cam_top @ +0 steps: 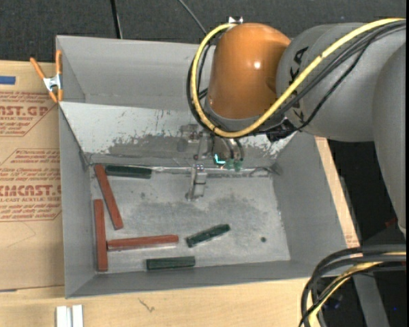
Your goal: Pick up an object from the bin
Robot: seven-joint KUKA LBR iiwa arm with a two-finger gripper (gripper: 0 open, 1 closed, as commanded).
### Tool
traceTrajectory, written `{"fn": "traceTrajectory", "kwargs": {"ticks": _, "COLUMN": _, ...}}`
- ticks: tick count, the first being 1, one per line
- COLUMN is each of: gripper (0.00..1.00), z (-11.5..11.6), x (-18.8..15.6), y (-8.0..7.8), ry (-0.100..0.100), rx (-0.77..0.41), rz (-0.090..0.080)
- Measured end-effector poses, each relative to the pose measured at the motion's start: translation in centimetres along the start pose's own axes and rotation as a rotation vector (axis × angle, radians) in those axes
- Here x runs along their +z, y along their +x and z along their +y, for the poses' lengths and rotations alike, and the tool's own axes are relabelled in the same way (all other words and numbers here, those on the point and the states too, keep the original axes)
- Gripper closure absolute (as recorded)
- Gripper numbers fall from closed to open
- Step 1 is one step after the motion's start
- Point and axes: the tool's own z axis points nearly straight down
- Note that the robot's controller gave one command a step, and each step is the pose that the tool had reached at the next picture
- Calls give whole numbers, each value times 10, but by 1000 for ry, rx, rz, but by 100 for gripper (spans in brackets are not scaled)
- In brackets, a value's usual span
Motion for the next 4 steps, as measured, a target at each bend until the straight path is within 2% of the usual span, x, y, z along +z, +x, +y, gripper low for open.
{"fn": "traceTrajectory", "kwargs": {"ticks": 1, "gripper": 0, "z": 0, "x": -5, "y": -2, "ry": -1, "rx": 1, "rz": -8}}
{"fn": "traceTrajectory", "kwargs": {"ticks": 2, "gripper": 0, "z": -25, "x": 45, "y": 6, "ry": -1, "rx": -3, "rz": -14}}
{"fn": "traceTrajectory", "kwargs": {"ticks": 3, "gripper": 0, "z": -50, "x": 95, "y": 41, "ry": 1, "rx": -159, "rz": -7}}
{"fn": "traceTrajectory", "kwargs": {"ticks": 4, "gripper": 0, "z": -39, "x": 127, "y": 85, "ry": 1, "rx": -165, "rz": -6}}
